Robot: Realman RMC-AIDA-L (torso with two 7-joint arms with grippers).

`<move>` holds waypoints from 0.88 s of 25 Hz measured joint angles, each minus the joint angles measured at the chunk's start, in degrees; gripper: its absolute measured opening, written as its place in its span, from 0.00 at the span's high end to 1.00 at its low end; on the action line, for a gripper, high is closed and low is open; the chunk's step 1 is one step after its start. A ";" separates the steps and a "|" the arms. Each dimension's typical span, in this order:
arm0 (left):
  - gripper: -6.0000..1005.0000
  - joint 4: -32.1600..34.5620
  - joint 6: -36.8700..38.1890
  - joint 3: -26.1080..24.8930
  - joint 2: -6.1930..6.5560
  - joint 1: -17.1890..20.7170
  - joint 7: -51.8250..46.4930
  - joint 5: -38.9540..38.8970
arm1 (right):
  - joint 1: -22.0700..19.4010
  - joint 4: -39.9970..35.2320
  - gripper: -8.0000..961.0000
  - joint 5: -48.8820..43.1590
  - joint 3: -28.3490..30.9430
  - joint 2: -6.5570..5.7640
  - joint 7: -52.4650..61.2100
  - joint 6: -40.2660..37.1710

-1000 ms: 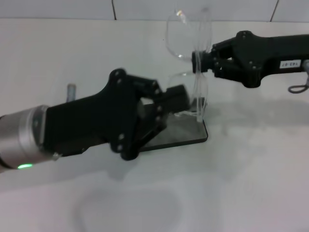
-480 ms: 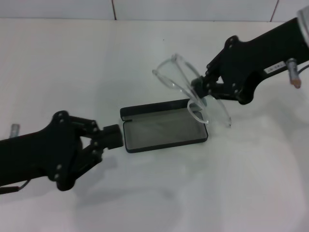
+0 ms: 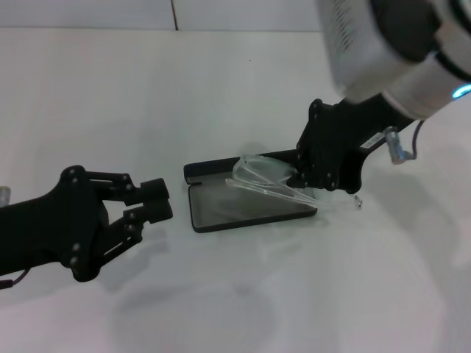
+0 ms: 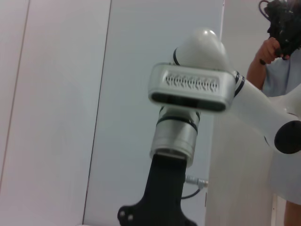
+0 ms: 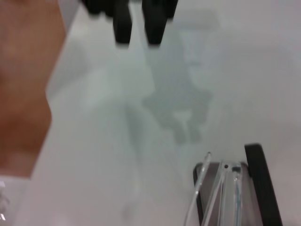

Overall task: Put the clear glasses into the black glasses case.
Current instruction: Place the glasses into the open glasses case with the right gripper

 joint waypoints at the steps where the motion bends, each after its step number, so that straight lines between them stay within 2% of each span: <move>1: 0.86 0.00 -0.01 -0.23 0.00 -0.01 0.09 0.01 | 0.14 0.01 0.93 -0.68 -0.88 0.04 0.14 0.46; 3: 0.82 0.00 -0.01 -0.84 0.00 0.10 0.15 0.03 | 0.70 -0.03 0.93 -3.07 -4.10 0.13 0.91 2.49; 7: 0.82 -0.01 -0.01 -1.51 0.01 0.45 0.16 0.06 | 1.41 -0.72 0.93 -7.31 -9.35 0.26 2.84 5.82; 14: 0.82 -0.02 -0.01 -3.02 0.00 0.49 -0.12 0.10 | 3.26 -1.42 0.93 -9.27 -13.23 0.34 3.33 7.03; 22: 0.82 -0.10 -0.06 -4.68 -0.41 0.25 -1.05 0.10 | 2.87 -1.74 0.93 -12.42 -18.11 0.33 3.63 10.19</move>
